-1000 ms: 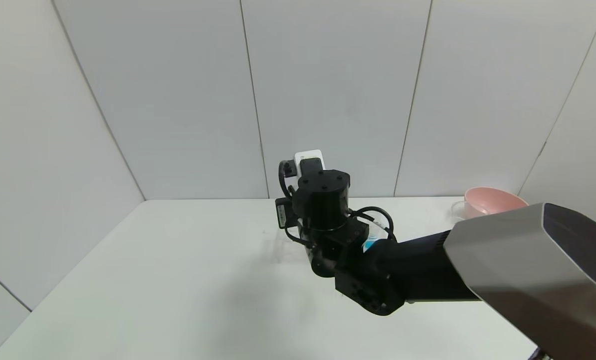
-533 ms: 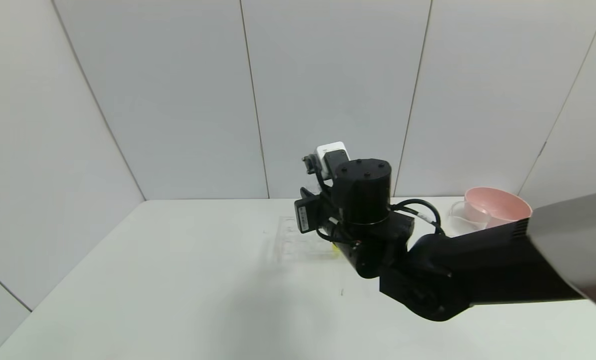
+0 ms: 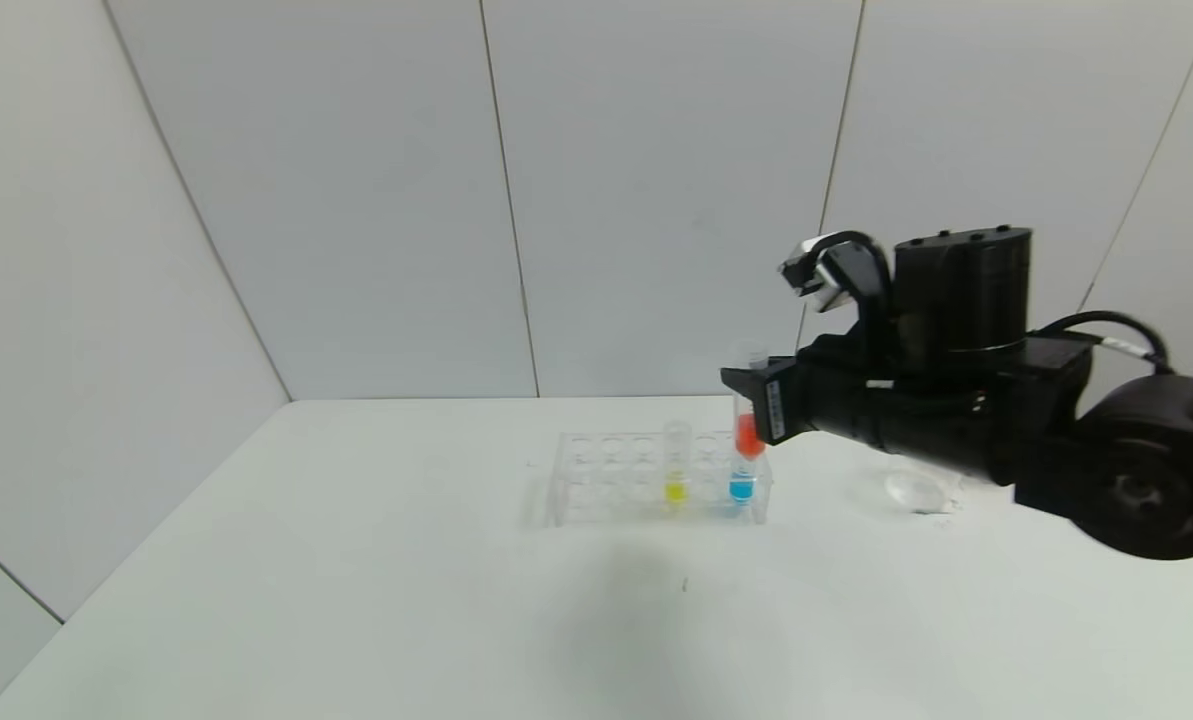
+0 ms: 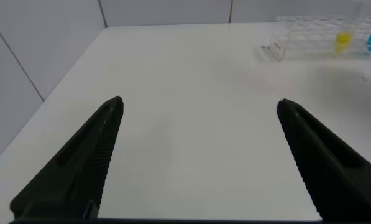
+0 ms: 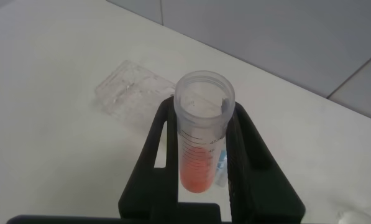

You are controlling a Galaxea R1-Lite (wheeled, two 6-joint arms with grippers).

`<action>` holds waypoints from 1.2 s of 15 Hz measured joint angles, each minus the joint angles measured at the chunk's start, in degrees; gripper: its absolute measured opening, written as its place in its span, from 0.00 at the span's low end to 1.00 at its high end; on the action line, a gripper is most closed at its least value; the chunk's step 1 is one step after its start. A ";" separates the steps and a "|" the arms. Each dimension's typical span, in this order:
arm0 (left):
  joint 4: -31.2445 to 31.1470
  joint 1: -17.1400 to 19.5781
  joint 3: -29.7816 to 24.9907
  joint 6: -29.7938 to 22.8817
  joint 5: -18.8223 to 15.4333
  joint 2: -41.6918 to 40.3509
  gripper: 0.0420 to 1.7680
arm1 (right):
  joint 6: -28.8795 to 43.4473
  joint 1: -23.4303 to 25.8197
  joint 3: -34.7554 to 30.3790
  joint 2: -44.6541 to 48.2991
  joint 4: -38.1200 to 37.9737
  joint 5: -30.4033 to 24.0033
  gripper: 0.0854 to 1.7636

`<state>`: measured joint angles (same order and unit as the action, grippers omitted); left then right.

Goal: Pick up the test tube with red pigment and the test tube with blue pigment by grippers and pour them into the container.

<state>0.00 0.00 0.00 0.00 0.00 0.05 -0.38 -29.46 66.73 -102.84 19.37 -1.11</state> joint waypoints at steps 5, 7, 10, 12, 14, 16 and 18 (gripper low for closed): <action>-0.02 0.00 0.00 0.00 0.00 0.00 1.00 | -7.69 17.35 0.46 5.92 -6.89 -17.93 0.25; 0.00 0.00 0.00 0.00 0.00 0.00 1.00 | -13.17 24.37 0.71 6.29 -7.80 -24.04 0.25; 0.00 0.00 0.00 0.00 0.00 0.00 1.00 | -23.59 32.57 1.95 5.66 -12.59 -27.95 0.25; 0.00 0.00 0.00 0.00 0.00 0.00 1.00 | -27.12 35.24 4.18 4.57 -15.08 -28.22 0.25; 0.00 0.00 0.00 0.00 0.00 0.00 1.00 | -32.95 36.57 6.56 2.82 -15.68 -28.09 0.25; 0.00 0.00 0.00 0.00 0.00 0.00 1.00 | -39.96 37.80 9.06 0.56 -16.09 -27.95 0.25; 0.00 0.00 0.00 0.00 0.00 0.00 1.00 | -47.85 38.89 11.39 -1.60 -18.69 -27.90 0.25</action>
<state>0.00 0.00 0.00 0.00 0.00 0.05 -48.23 9.42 78.12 -104.44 0.68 -29.01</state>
